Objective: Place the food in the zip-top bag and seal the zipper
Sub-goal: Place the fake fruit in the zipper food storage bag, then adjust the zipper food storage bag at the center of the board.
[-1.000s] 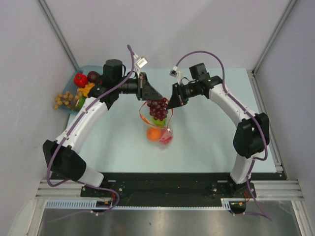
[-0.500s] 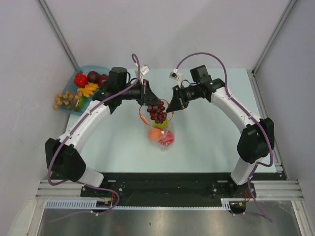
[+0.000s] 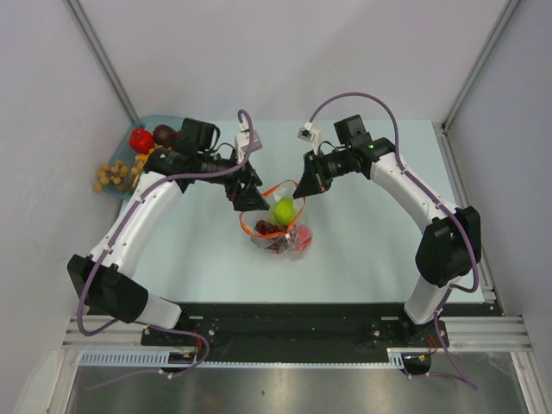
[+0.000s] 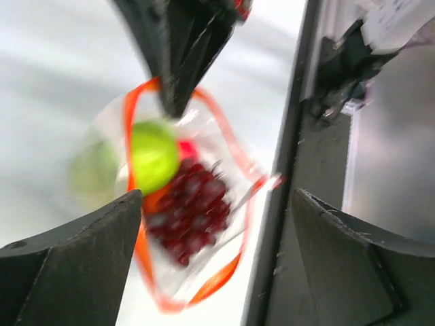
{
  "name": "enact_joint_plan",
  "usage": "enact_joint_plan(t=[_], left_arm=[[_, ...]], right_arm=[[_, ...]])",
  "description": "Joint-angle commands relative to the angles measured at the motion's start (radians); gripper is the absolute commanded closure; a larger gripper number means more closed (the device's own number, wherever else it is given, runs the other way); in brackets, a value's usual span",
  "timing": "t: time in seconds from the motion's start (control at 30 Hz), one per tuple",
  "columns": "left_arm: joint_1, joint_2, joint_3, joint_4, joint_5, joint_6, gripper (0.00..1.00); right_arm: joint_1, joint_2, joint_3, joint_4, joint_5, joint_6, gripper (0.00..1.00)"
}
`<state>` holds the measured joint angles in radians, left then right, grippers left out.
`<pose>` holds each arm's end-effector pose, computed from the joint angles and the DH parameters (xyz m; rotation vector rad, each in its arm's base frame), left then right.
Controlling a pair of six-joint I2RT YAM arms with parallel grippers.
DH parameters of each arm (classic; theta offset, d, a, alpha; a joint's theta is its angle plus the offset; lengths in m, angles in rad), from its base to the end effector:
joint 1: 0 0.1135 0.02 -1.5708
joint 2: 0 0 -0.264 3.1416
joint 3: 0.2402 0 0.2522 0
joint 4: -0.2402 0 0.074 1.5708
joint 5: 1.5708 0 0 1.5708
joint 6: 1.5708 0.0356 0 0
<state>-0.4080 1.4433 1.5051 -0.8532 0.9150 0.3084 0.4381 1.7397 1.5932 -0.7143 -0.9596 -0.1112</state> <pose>0.2591 -0.1427 0.3823 1.1777 1.8881 -1.1171 0.3291 0.1863 0.3257 -1.0434 2.0787 1.3103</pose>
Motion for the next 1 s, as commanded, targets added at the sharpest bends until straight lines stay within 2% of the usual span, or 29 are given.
enact_joint_plan(t=[0.0, 0.17, 0.47, 0.57, 0.6, 0.63, 0.67, 0.7, 0.77, 0.8, 0.9, 0.97], left_arm=[[0.046, -0.060, 0.044, -0.246, 0.044, 0.473, 0.06], [-0.010, -0.126, -0.058, -0.316, -0.042, 0.808, 0.09], [-0.118, -0.161, -0.250, -0.205, -0.254, 0.982, 0.16], [-0.140, -0.150, -0.322, -0.138, -0.361, 1.005, 0.23], [-0.140, -0.155, -0.345, -0.103, -0.379, 1.000, 0.27], [-0.140, -0.176, -0.376, -0.049, -0.390, 0.994, 0.43], [-0.140, -0.187, -0.381, -0.026, -0.389, 0.983, 0.53], [-0.141, -0.196, -0.373, -0.011, -0.377, 0.970, 0.73], [-0.166, -0.224, -0.284, -0.036, -0.326, 0.914, 0.95], [-0.181, -0.230, -0.237, -0.050, -0.271, 0.838, 1.00], [-0.264, -0.241, -0.039, -0.050, -0.209, 0.706, 1.00], [-0.308, -0.239, -0.016, -0.050, -0.205, 0.669, 1.00]], right_arm=[[-0.006, -0.049, 0.014, -0.017, -0.031, -0.056, 1.00], [-0.006, -0.043, 0.017, -0.030, -0.031, -0.071, 1.00], [-0.007, -0.034, 0.027, -0.042, -0.031, -0.076, 1.00], [-0.007, -0.035, 0.025, -0.047, -0.025, -0.081, 1.00], [-0.004, -0.034, 0.025, -0.048, -0.024, -0.082, 1.00], [-0.004, -0.034, 0.024, -0.050, -0.021, -0.084, 1.00], [-0.004, -0.035, 0.027, -0.051, -0.018, -0.085, 1.00], [-0.001, -0.035, 0.028, -0.056, -0.013, -0.087, 1.00], [0.008, -0.039, 0.053, -0.065, 0.001, -0.099, 1.00], [0.014, -0.037, 0.069, -0.080, 0.007, -0.107, 1.00], [0.043, -0.035, 0.147, -0.100, 0.044, -0.113, 1.00], [0.054, -0.034, 0.174, -0.102, 0.068, -0.107, 1.00]])
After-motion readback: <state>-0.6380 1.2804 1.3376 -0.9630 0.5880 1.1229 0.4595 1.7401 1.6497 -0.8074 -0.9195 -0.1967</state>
